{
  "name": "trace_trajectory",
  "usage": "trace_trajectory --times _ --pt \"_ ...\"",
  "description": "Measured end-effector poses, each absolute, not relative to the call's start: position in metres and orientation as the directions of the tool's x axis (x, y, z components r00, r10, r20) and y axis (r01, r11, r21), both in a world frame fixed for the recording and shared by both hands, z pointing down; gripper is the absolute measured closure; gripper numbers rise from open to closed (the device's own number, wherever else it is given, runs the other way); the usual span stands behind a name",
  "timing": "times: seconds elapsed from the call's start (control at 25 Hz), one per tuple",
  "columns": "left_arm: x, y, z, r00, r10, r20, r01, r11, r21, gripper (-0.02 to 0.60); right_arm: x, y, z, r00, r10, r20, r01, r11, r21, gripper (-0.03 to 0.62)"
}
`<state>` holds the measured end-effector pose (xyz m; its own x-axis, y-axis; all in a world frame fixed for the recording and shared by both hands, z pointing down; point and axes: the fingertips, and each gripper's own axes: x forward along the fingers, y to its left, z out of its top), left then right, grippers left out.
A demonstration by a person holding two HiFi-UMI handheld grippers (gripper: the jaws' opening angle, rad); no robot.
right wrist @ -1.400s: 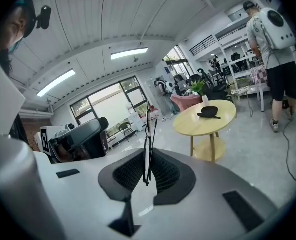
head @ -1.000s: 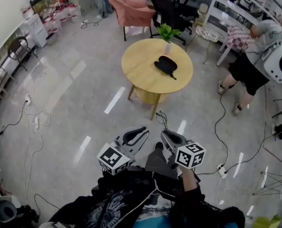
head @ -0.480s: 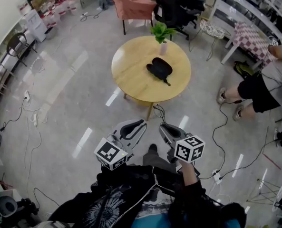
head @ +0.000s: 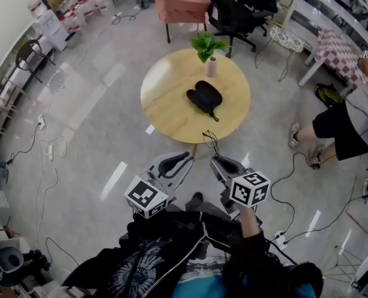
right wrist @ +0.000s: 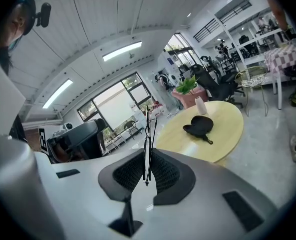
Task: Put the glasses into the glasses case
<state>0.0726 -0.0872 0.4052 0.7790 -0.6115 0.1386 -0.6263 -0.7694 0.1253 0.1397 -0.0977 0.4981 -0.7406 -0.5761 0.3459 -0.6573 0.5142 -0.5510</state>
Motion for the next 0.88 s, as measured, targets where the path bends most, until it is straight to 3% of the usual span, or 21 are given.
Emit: trace_trajectory --times 0.88 --pt "0.071 -0.171 0.410 0.793 -0.580 0.187 -0.603 -0.792 0.098 0.529 0.152 -0.185 0.524 -0.702 -0.595 0.392 -0.694 0.448 -0.564 0.537"
